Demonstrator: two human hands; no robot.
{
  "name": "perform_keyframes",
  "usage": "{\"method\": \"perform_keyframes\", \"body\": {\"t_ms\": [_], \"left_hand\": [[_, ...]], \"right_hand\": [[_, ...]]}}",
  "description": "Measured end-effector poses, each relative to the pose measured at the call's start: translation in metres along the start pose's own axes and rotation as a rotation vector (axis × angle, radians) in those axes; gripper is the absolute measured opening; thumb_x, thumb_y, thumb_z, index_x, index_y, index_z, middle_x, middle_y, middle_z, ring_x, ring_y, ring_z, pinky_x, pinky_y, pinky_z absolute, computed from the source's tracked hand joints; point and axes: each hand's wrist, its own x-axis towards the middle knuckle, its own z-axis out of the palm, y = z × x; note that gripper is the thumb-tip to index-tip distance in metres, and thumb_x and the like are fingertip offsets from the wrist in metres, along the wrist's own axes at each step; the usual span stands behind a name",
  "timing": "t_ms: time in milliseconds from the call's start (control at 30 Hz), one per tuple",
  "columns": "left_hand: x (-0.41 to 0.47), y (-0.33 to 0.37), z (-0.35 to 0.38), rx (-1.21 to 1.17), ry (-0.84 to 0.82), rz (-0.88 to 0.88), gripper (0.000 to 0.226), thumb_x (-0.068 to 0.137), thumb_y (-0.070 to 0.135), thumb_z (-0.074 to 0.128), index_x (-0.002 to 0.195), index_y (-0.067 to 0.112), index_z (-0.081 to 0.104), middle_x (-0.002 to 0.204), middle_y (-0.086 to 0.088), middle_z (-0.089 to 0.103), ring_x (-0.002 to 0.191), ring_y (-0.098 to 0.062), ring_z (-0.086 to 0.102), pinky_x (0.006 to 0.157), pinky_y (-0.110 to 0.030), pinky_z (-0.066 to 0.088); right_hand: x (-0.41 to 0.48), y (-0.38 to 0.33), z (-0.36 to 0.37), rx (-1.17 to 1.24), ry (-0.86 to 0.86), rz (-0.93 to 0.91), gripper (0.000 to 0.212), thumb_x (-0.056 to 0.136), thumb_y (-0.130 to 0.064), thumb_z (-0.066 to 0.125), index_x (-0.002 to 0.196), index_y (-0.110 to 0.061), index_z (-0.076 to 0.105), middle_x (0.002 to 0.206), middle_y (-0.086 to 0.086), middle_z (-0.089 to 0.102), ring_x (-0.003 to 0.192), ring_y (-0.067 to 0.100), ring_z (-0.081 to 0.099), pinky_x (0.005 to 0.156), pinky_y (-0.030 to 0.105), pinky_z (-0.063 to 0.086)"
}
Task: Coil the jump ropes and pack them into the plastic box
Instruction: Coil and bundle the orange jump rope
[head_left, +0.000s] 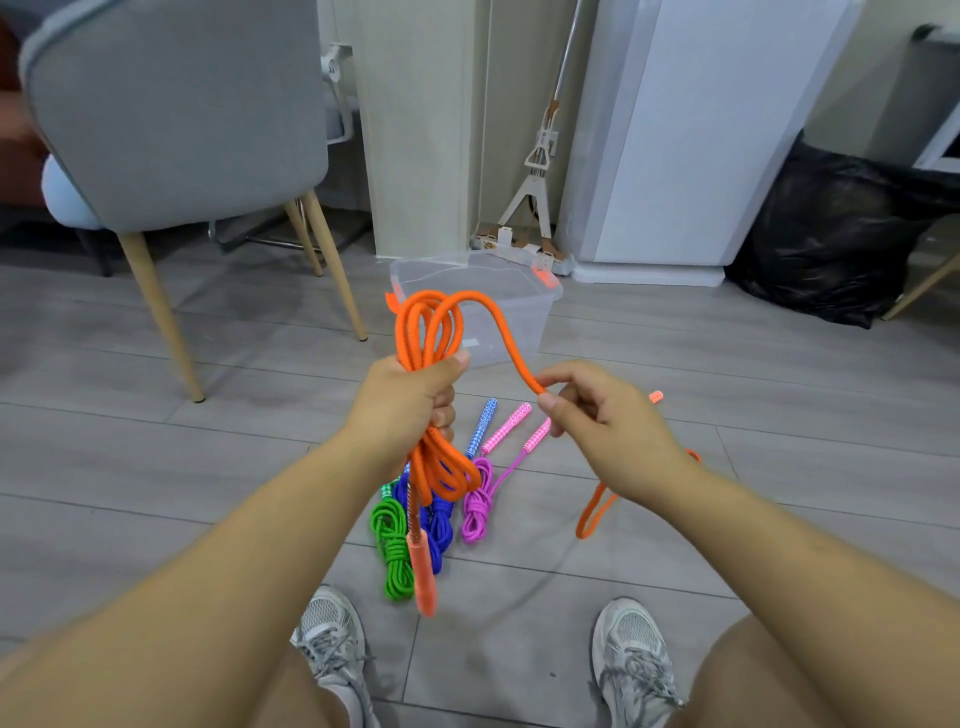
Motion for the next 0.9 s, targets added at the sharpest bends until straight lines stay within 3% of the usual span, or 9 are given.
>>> {"method": "perform_keyframes", "body": {"t_ms": [133,367,500,633,733,800,900], "left_hand": [[0.001,-0.001,0.003,0.023,0.004,0.04,0.022,0.091,0.021,0.059,0.075,0.016,0.045,0.045,0.006,0.034,0.036,-0.008,0.033,0.039,-0.016,0.032],[0.003,-0.003,0.004,0.136,0.088,0.13,0.034,0.089,0.024,0.063,0.059,0.013,0.05,0.05,0.001,0.046,0.038,-0.01,0.043,0.041,-0.02,0.037],[0.003,-0.002,0.0,0.205,0.109,0.103,0.026,0.086,0.027,0.066,0.065,0.015,0.056,0.042,0.002,0.046,0.045,-0.017,0.041,0.05,-0.027,0.035],[0.0,0.0,-0.002,0.241,0.115,0.095,0.026,0.088,0.026,0.063,0.066,0.012,0.059,0.04,0.002,0.047,0.043,-0.016,0.037,0.047,-0.025,0.033],[-0.002,0.002,0.0,0.225,0.121,0.108,0.025,0.09,0.027,0.061,0.068,0.013,0.061,0.04,0.002,0.049,0.04,-0.012,0.04,0.045,-0.022,0.034],[-0.002,0.004,-0.001,0.168,0.138,0.109,0.026,0.09,0.026,0.06,0.068,0.014,0.064,0.048,0.001,0.054,0.042,-0.011,0.045,0.048,-0.023,0.036],[-0.002,0.007,-0.006,0.127,0.12,0.119,0.039,0.094,0.024,0.054,0.059,0.019,0.071,0.072,-0.004,0.064,0.045,-0.005,0.049,0.049,-0.024,0.036]], "right_hand": [[0.008,-0.008,0.016,0.026,-0.02,-0.028,0.012,0.092,-0.024,0.055,0.092,-0.035,0.058,0.065,-0.004,0.059,0.07,0.018,0.059,0.069,0.03,0.046],[0.015,-0.022,0.034,0.006,-0.057,-0.049,0.011,0.093,-0.024,0.055,0.101,-0.021,0.062,0.064,-0.006,0.058,0.067,0.018,0.056,0.062,0.023,0.042],[0.015,-0.024,0.037,0.014,-0.078,-0.047,0.013,0.092,-0.024,0.055,0.102,-0.022,0.063,0.067,-0.009,0.059,0.067,0.009,0.056,0.066,0.021,0.044],[0.014,-0.02,0.034,0.011,-0.153,-0.029,0.022,0.093,-0.02,0.056,0.113,-0.025,0.061,0.079,-0.01,0.064,0.077,0.004,0.061,0.076,0.019,0.047],[0.011,-0.014,0.025,0.015,-0.195,-0.01,0.016,0.092,-0.021,0.056,0.1,-0.034,0.061,0.081,-0.005,0.068,0.079,0.007,0.063,0.069,0.015,0.046],[0.009,-0.006,0.016,-0.006,-0.209,0.009,0.015,0.092,-0.022,0.057,0.098,-0.036,0.061,0.075,-0.006,0.067,0.069,0.002,0.058,0.06,0.01,0.041],[0.003,0.009,0.0,-0.048,-0.225,0.066,0.017,0.092,-0.027,0.056,0.099,-0.04,0.064,0.072,-0.005,0.067,0.06,-0.001,0.051,0.06,0.016,0.04]]}}
